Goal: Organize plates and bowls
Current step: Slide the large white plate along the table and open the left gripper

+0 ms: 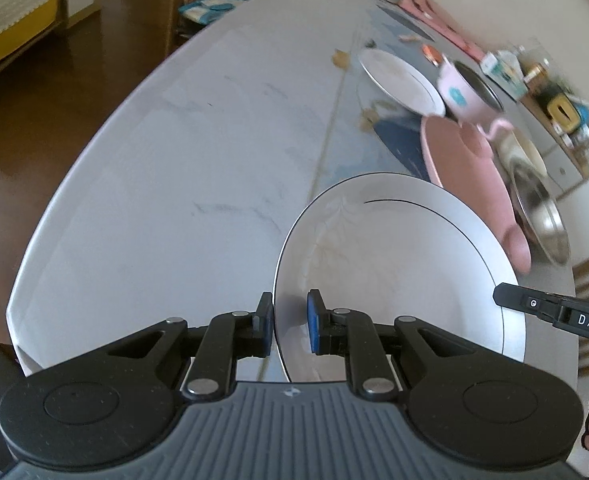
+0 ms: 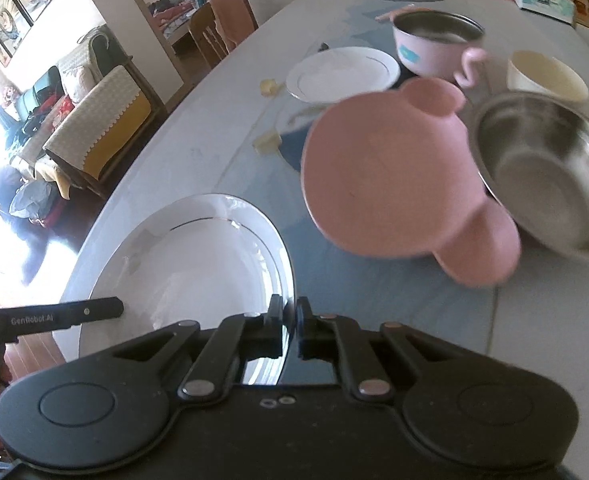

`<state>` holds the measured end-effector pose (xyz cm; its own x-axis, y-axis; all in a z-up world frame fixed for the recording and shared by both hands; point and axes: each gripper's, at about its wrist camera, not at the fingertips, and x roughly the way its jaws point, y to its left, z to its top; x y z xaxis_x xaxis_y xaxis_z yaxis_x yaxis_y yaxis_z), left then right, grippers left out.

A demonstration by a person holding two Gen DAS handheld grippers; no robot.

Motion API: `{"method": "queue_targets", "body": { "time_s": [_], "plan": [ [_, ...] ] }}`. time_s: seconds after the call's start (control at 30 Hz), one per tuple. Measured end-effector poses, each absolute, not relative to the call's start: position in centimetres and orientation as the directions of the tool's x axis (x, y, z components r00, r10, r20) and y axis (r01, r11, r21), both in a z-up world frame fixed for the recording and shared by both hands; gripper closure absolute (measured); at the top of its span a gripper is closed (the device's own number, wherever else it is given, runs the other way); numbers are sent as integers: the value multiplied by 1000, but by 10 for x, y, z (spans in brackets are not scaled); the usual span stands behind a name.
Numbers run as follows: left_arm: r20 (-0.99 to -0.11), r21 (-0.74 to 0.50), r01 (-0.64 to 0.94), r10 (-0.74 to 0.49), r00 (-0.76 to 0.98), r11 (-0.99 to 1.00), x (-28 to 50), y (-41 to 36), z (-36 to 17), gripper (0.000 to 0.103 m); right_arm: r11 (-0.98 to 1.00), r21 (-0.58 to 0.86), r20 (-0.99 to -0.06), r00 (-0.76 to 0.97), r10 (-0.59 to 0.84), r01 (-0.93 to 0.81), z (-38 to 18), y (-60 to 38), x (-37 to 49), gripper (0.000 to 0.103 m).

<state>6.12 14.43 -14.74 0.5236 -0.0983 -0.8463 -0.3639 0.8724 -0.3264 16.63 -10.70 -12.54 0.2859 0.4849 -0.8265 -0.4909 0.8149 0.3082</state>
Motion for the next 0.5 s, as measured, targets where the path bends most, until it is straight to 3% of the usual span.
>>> {"method": "queue_targets", "body": {
  "time_s": [0.5],
  "plan": [
    [-863,-269,-263,-111,493,926,63,108,-159,88,847,304,-846,285,450,-435,-148,-144,141,95]
  ]
}}
